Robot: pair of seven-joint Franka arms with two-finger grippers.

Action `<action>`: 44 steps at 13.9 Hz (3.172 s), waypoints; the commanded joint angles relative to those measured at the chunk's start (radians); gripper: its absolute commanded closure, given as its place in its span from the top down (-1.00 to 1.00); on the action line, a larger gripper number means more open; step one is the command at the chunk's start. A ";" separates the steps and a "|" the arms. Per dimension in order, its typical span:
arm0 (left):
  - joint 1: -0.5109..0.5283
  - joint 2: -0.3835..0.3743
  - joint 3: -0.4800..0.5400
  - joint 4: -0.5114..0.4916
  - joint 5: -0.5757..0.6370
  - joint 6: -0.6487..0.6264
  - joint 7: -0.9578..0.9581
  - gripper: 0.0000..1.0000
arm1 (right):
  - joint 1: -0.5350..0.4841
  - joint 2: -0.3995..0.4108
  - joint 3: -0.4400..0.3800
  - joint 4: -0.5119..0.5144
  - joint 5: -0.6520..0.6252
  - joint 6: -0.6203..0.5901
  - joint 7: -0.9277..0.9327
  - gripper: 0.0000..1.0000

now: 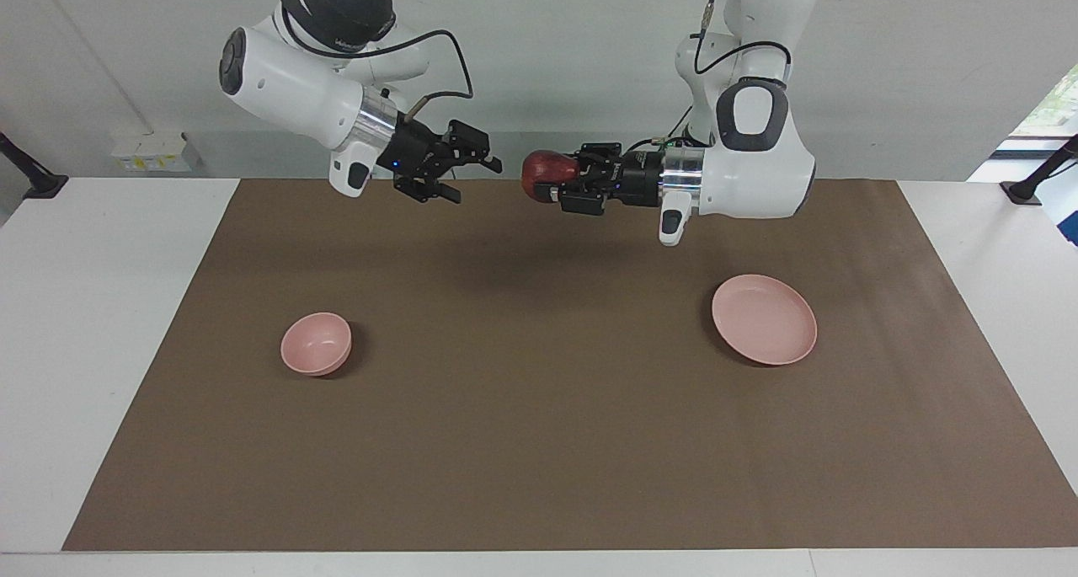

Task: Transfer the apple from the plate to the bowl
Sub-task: 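Grasp the apple with the right gripper from the left gripper, then open the left gripper while the right gripper pulls the apple away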

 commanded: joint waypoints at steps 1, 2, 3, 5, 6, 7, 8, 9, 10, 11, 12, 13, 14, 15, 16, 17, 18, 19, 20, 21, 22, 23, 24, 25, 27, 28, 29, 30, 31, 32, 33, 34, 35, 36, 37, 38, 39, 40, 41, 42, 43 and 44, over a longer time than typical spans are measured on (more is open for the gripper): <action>0.001 -0.007 0.009 -0.007 -0.053 -0.030 -0.014 -1.00 | -0.018 -0.027 -0.001 -0.036 0.118 -0.006 -0.092 1.00; 0.010 -0.007 0.009 -0.007 -0.068 -0.050 -0.014 -1.00 | -0.018 -0.028 -0.001 -0.036 0.155 -0.007 -0.099 1.00; 0.016 -0.005 0.009 -0.006 -0.091 -0.082 -0.012 -1.00 | -0.018 -0.031 -0.001 -0.041 0.188 -0.007 -0.103 1.00; 0.031 0.001 0.009 -0.010 -0.162 -0.098 -0.011 -1.00 | -0.012 -0.033 -0.001 -0.046 0.245 -0.005 -0.132 1.00; 0.032 0.025 0.009 -0.010 -0.185 -0.107 -0.007 -1.00 | -0.007 -0.034 -0.003 -0.053 0.282 0.000 -0.146 1.00; 0.025 0.035 0.007 -0.010 -0.196 -0.114 0.000 -1.00 | -0.007 -0.036 -0.001 -0.059 0.297 0.001 -0.172 1.00; 0.022 0.039 0.001 -0.012 -0.229 -0.116 0.011 -1.00 | -0.018 -0.034 -0.001 -0.064 0.322 -0.008 -0.204 1.00; 0.021 0.041 0.001 -0.012 -0.248 -0.115 0.011 -1.00 | -0.019 -0.034 -0.003 -0.073 0.363 -0.008 -0.232 1.00; 0.021 0.039 -0.002 -0.013 -0.265 -0.115 0.009 -1.00 | -0.018 -0.034 -0.003 -0.079 0.370 -0.005 -0.247 1.00; 0.021 0.039 -0.005 -0.017 -0.274 -0.115 0.011 -1.00 | -0.016 -0.034 -0.001 -0.089 0.380 -0.005 -0.270 1.00; 0.019 0.038 -0.011 -0.021 -0.282 -0.113 0.011 -1.00 | -0.015 -0.036 -0.003 -0.092 0.388 -0.003 -0.277 1.00; 0.019 0.036 -0.026 -0.021 -0.285 -0.104 0.011 -1.00 | -0.013 -0.036 -0.003 -0.092 0.388 -0.002 -0.280 1.00; 0.019 0.036 -0.033 -0.021 -0.289 -0.098 0.012 -1.00 | -0.010 -0.036 -0.003 -0.092 0.390 0.004 -0.280 1.00; 0.010 0.035 -0.042 -0.023 -0.294 -0.090 0.017 -1.00 | -0.010 -0.034 -0.003 -0.092 0.396 0.006 -0.280 1.00; 0.004 0.033 -0.043 -0.027 -0.300 -0.072 0.023 -1.00 | -0.010 -0.034 -0.003 -0.090 0.412 0.010 -0.280 1.00; -0.008 0.030 -0.045 -0.029 -0.303 -0.053 0.034 -1.00 | -0.009 -0.034 -0.003 -0.090 0.423 0.018 -0.280 1.00; -0.019 0.030 -0.045 -0.030 -0.303 -0.046 0.043 -1.00 | -0.007 -0.034 -0.003 -0.090 0.425 0.029 -0.280 1.00; -0.022 0.029 -0.045 -0.033 -0.305 -0.042 0.055 -1.00 | -0.007 -0.034 -0.003 -0.090 0.426 0.035 -0.280 1.00; -0.024 0.026 -0.045 -0.036 -0.308 -0.042 0.057 -1.00 | -0.007 -0.034 -0.003 -0.090 0.432 0.036 -0.280 1.00; -0.024 0.026 -0.045 -0.036 -0.311 -0.042 0.058 -1.00 | -0.007 -0.034 -0.003 -0.090 0.434 0.038 -0.280 1.00; -0.025 0.026 -0.045 -0.036 -0.311 -0.042 0.060 -1.00 | -0.007 -0.034 -0.003 -0.090 0.434 0.039 -0.277 0.77; -0.025 0.026 -0.046 -0.036 -0.311 -0.042 0.063 -1.00 | -0.007 -0.034 -0.003 -0.090 0.434 0.038 -0.277 0.14; -0.025 0.026 -0.047 -0.036 -0.311 -0.042 0.063 -1.00 | -0.009 -0.034 -0.005 -0.090 0.434 0.036 -0.275 -0.49; -0.024 0.026 -0.047 -0.035 -0.311 -0.042 0.063 -1.00 | -0.007 -0.034 -0.005 -0.090 0.431 0.036 -0.272 -0.91; -0.024 0.026 -0.047 -0.035 -0.311 -0.042 0.063 -1.00 | -0.005 -0.034 -0.005 -0.090 0.426 0.036 -0.268 -1.00; -0.024 0.026 -0.045 -0.035 -0.311 -0.042 0.063 -1.00 | -0.005 -0.034 -0.005 -0.089 0.425 0.036 -0.266 -1.00; -0.024 0.026 -0.045 -0.033 -0.311 -0.042 0.063 -1.00 | -0.005 -0.033 -0.003 -0.087 0.423 0.036 -0.258 -1.00; -0.022 0.026 -0.045 -0.033 -0.311 -0.042 0.063 -1.00 | -0.005 -0.031 -0.005 -0.084 0.419 0.036 -0.257 -1.00; -0.022 0.026 -0.045 -0.033 -0.311 -0.042 0.063 -1.00 | -0.004 -0.030 -0.003 -0.082 0.416 0.036 -0.254 -1.00; -0.022 0.027 -0.045 -0.030 -0.309 -0.042 0.063 -1.00 | -0.004 -0.030 -0.003 -0.081 0.414 0.036 -0.252 -1.00; -0.019 0.029 -0.045 -0.027 -0.309 -0.042 0.063 -1.00 | -0.004 -0.028 -0.001 -0.079 0.414 0.036 -0.252 -1.00; -0.018 0.029 -0.045 -0.027 -0.308 -0.042 0.063 -0.66 | -0.004 -0.028 -0.001 -0.078 0.414 0.036 -0.246 -1.00; -0.013 0.029 -0.045 -0.026 -0.308 -0.042 0.062 0.98 | -0.004 -0.027 -0.001 -0.078 0.414 0.036 -0.240 -1.00; -0.010 0.029 -0.043 -0.026 -0.305 -0.044 0.062 1.00 | -0.004 -0.027 -0.001 -0.076 0.414 0.036 -0.240 -1.00; -0.008 0.029 -0.042 -0.024 -0.300 -0.044 0.062 1.00 | -0.004 -0.025 -0.001 -0.076 0.414 0.036 -0.238 -1.00; -0.008 0.026 -0.037 -0.023 -0.294 -0.044 0.060 1.00 | -0.004 -0.027 -0.001 -0.076 0.414 0.036 -0.238 -1.00; -0.007 0.024 -0.033 -0.018 -0.283 -0.042 0.057 1.00 | -0.004 -0.025 -0.001 -0.076 0.414 0.035 -0.240 -1.00; 0.007 0.023 -0.033 -0.001 -0.251 -0.042 0.054 1.00 | -0.007 -0.025 -0.001 -0.076 0.413 0.033 -0.240 -1.00; 0.016 0.021 -0.033 0.026 -0.199 -0.042 0.052 1.00 | -0.015 -0.025 -0.001 -0.076 0.413 0.029 -0.241 -1.00; 0.018 0.016 -0.031 0.046 -0.135 -0.041 0.052 1.00 | -0.019 -0.025 -0.004 -0.072 0.408 0.026 -0.240 -1.00; 0.019 -0.002 -0.028 0.052 -0.080 -0.036 0.052 1.00 | -0.022 -0.025 -0.003 -0.067 0.388 0.023 -0.238 -1.00; 0.019 -0.010 -0.028 0.054 -0.038 -0.030 0.052 1.00 | -0.022 -0.025 -0.006 -0.066 0.368 0.023 -0.238 -1.00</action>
